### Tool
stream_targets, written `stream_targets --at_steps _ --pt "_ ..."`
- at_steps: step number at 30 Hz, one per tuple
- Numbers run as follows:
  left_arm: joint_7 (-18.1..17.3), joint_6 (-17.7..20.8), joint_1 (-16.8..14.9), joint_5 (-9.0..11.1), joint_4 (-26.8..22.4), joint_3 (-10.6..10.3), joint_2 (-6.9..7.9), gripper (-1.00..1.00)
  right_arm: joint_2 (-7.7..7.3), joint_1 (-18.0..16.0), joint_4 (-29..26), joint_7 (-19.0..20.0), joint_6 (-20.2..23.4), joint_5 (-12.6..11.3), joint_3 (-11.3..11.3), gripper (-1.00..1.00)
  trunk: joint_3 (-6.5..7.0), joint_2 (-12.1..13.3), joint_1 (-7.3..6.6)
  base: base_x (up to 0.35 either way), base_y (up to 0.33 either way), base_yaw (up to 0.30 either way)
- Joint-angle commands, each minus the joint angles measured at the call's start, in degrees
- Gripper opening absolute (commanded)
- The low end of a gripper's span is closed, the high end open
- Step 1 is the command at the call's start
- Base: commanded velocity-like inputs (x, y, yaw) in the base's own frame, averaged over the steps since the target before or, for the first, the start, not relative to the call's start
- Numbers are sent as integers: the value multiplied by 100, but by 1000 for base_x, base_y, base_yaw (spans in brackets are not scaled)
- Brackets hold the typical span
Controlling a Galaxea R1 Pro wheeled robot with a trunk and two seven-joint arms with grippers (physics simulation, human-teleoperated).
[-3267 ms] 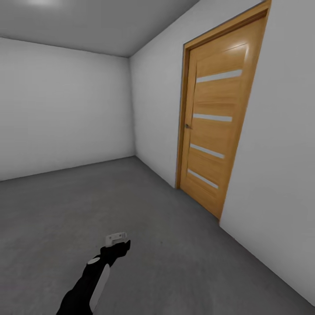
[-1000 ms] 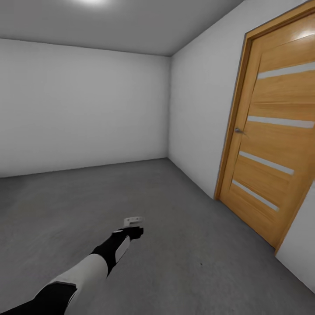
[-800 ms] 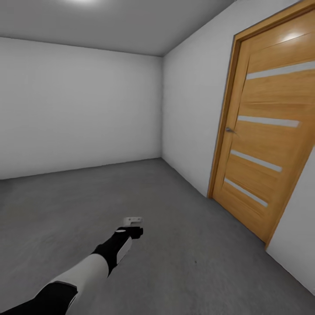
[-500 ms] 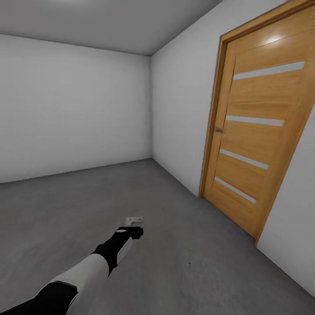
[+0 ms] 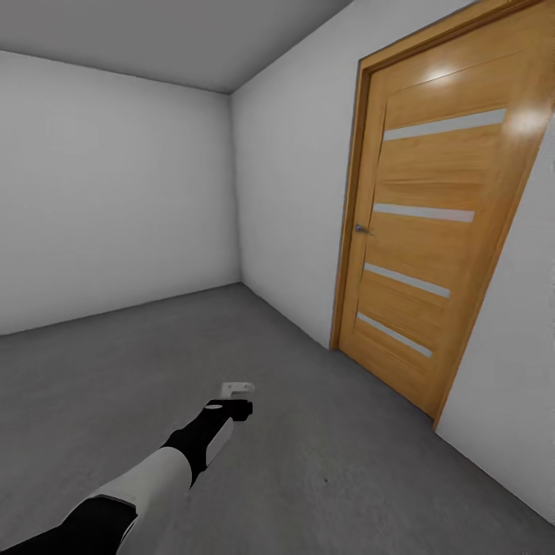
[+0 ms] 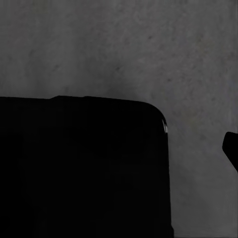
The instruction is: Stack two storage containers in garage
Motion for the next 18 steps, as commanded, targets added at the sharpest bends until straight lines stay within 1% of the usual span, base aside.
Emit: stream_targets --at_steps 1,18 --pt "43 25 -2 60 -8 -37 0 100 -2 -1 4 0 -20 16 -6 100 -5 -3 3 296 210 -263" --pt "34 31 -2 69 -8 -46 0 100 -3 -1 7 0 -20 16 -6 100 -5 -3 3 292 212 -263"
